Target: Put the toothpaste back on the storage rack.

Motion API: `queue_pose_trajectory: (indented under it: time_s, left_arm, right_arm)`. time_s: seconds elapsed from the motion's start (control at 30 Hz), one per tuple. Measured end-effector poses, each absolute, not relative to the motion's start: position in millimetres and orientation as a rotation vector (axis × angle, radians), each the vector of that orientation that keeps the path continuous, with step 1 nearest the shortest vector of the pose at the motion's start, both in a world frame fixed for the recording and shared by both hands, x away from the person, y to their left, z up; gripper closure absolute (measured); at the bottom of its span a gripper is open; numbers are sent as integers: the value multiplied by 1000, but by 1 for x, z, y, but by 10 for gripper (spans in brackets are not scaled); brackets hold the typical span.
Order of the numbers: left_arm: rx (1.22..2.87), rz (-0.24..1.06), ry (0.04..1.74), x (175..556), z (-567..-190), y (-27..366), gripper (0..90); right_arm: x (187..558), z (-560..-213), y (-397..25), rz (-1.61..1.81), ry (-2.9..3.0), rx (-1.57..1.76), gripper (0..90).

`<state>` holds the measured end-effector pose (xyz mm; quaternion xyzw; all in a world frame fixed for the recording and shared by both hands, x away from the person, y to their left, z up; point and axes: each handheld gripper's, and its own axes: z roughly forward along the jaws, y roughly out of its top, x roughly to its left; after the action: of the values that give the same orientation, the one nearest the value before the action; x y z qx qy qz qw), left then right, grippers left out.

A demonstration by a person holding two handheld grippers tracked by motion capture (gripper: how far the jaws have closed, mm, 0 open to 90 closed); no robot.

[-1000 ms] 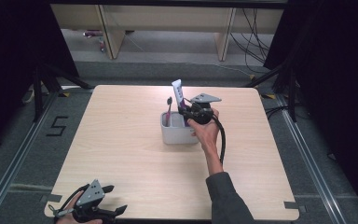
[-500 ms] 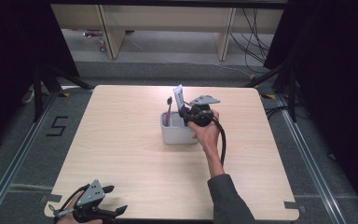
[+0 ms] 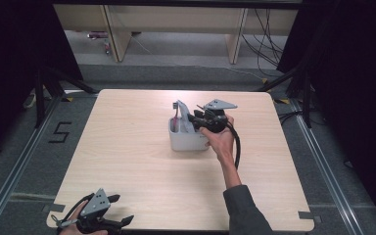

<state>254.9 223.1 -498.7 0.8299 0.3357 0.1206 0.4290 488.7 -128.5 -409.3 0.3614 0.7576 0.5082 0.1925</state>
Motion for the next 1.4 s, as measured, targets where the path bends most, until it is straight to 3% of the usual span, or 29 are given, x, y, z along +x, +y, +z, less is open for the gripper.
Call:
queue_pose_trajectory:
  time_s: [1.4]
  left_arm:
    - [2071, 300, 851, 255, -499, 223, 161]
  right_arm:
    - [445, -392, -177, 1429, 2097, 996, 510]
